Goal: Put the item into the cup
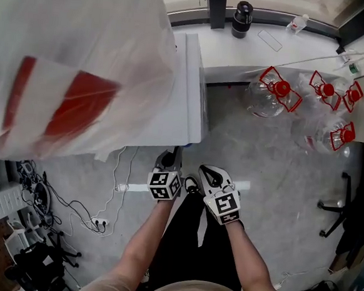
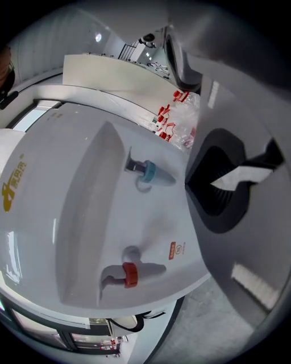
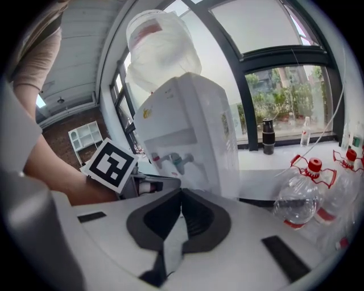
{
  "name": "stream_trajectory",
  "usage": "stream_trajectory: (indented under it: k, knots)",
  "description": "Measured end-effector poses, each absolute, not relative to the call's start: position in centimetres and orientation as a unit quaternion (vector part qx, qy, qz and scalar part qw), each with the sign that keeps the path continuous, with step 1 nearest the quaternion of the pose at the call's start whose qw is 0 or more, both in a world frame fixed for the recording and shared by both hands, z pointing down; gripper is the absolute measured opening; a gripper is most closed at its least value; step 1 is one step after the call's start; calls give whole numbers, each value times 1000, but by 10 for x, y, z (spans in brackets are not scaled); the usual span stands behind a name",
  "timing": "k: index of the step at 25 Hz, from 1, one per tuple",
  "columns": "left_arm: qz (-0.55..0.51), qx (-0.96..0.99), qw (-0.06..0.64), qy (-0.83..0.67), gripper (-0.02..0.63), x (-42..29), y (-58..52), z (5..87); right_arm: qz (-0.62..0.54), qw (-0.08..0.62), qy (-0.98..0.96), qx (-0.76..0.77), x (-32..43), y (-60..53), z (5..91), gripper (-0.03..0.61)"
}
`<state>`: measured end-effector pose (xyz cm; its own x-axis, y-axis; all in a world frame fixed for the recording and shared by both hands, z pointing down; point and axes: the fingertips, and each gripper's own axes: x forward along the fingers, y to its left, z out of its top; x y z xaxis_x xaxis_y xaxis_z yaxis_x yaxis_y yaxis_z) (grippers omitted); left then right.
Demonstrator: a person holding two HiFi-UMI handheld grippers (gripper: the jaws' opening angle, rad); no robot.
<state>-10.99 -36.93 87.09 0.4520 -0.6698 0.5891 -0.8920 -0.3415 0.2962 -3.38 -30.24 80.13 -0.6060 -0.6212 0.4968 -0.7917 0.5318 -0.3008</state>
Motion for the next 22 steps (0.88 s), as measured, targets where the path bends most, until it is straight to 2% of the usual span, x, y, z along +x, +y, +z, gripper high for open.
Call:
stream_trajectory:
  k: [15, 22]
  knots:
    - [200, 788, 320, -487, 9, -102, -387, 906, 254, 185, -856, 411, -22, -314, 814, 12]
    - [212, 797, 298, -480, 9, -94, -387, 911, 262, 188, -857, 401, -22, -303, 822, 11]
